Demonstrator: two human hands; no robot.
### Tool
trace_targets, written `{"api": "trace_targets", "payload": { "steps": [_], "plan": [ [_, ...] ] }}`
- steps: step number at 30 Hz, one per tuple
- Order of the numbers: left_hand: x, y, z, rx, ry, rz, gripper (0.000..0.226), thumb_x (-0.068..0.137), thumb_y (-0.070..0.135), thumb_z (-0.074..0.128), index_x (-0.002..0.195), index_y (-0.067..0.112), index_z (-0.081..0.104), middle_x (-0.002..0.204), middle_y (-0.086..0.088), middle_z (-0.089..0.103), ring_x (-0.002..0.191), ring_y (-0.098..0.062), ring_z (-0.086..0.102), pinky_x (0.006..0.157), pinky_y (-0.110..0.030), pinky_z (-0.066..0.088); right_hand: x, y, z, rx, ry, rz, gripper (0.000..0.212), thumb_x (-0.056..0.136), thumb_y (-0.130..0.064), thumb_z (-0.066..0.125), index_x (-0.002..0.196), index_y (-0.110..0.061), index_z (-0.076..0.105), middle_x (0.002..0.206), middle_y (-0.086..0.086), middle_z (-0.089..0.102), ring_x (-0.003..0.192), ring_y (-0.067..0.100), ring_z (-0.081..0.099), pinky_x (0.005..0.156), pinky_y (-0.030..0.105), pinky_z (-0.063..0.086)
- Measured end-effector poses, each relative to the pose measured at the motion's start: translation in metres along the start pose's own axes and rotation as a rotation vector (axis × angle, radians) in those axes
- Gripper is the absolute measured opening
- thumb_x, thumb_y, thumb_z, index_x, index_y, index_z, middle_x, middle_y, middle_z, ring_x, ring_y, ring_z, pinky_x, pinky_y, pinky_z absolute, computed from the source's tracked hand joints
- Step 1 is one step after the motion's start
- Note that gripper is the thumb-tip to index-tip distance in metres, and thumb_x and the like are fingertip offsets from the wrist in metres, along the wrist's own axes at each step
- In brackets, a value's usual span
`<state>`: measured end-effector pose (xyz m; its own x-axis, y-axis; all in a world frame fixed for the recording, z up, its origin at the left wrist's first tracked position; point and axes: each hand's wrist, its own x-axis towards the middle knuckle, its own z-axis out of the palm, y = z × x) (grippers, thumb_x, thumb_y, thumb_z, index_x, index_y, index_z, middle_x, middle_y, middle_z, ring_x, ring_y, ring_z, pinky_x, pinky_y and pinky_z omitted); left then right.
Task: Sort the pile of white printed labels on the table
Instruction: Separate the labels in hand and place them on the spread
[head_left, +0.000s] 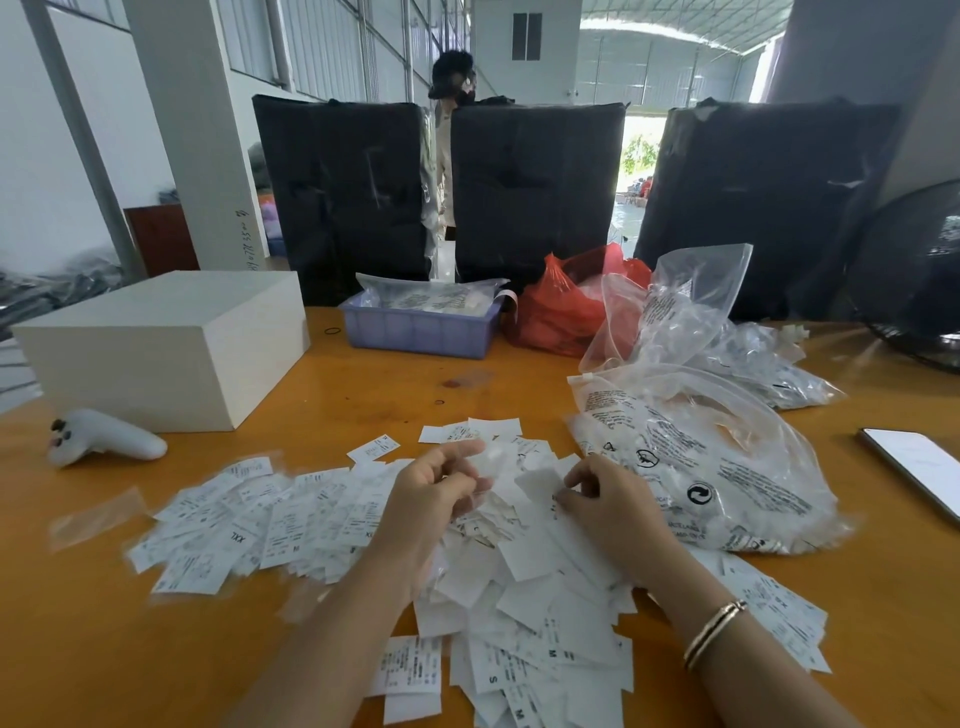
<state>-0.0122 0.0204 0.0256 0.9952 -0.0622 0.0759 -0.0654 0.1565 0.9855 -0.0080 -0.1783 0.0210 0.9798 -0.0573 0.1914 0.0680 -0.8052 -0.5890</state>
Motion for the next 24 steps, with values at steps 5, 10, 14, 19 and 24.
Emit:
{"api": "trace_targets", "payload": {
  "steps": [5, 10, 14, 19, 24],
  "plan": [
    [0.0, -0.004, 0.001, -0.009, 0.019, -0.037, 0.021, 0.091, 0.005, 0.059, 0.097, 0.022, 0.071, 0.076, 0.007, 0.072, 0.081, -0.013, 0.069, 0.069, -0.022, 0.053, -0.002, -0.002, 0.002, -0.054, 0.021, -0.018, 0.009, 0.088, -0.032, 0.062, 0.086, -0.026, 0.057, 0.095, -0.009, 0.055, 0.094, 0.014, 0.05, 0.09, 0.031, 0.042],
    [0.001, -0.004, 0.003, -0.028, 0.037, -0.063, 0.019, 0.091, 0.005, 0.06, 0.094, 0.02, 0.072, 0.082, -0.002, 0.072, 0.077, -0.012, 0.07, 0.067, -0.021, 0.053, -0.004, -0.003, 0.003, 0.07, 0.109, -0.079, 0.007, 0.09, -0.027, 0.061, 0.088, -0.023, 0.067, 0.092, -0.01, 0.063, 0.084, 0.011, 0.056, 0.075, 0.021, 0.04],
    [0.0, -0.005, 0.002, -0.054, 0.05, -0.083, 0.018, 0.091, 0.005, 0.06, 0.093, 0.018, 0.072, 0.086, -0.004, 0.072, 0.075, -0.011, 0.07, 0.066, -0.02, 0.053, -0.006, -0.001, 0.004, 0.0, 0.239, -0.146, 0.02, 0.093, -0.022, 0.057, 0.104, -0.015, 0.073, 0.086, 0.0, 0.069, 0.077, 0.017, 0.054, 0.07, 0.027, 0.04],
    [0.0, -0.001, 0.002, -0.103, 0.075, -0.079, 0.014, 0.091, 0.003, 0.058, 0.096, 0.013, 0.067, 0.082, -0.002, 0.075, 0.073, -0.012, 0.071, 0.061, -0.02, 0.053, -0.014, -0.011, -0.005, 0.457, 0.34, -0.15, 0.013, 0.09, -0.017, 0.061, 0.086, -0.017, 0.074, 0.064, -0.001, 0.063, 0.052, 0.007, 0.053, 0.056, 0.033, 0.048],
    [-0.002, 0.002, 0.003, 0.004, 0.054, -0.037, 0.018, 0.09, 0.001, 0.06, 0.099, 0.016, 0.064, 0.085, 0.004, 0.075, 0.075, -0.004, 0.07, 0.058, -0.013, 0.05, -0.033, -0.014, -0.003, 0.395, 0.227, -0.35, 0.036, 0.094, -0.011, 0.053, 0.098, -0.046, 0.06, 0.068, -0.018, 0.065, 0.044, 0.004, 0.046, 0.043, 0.017, 0.036]
  ]
}}
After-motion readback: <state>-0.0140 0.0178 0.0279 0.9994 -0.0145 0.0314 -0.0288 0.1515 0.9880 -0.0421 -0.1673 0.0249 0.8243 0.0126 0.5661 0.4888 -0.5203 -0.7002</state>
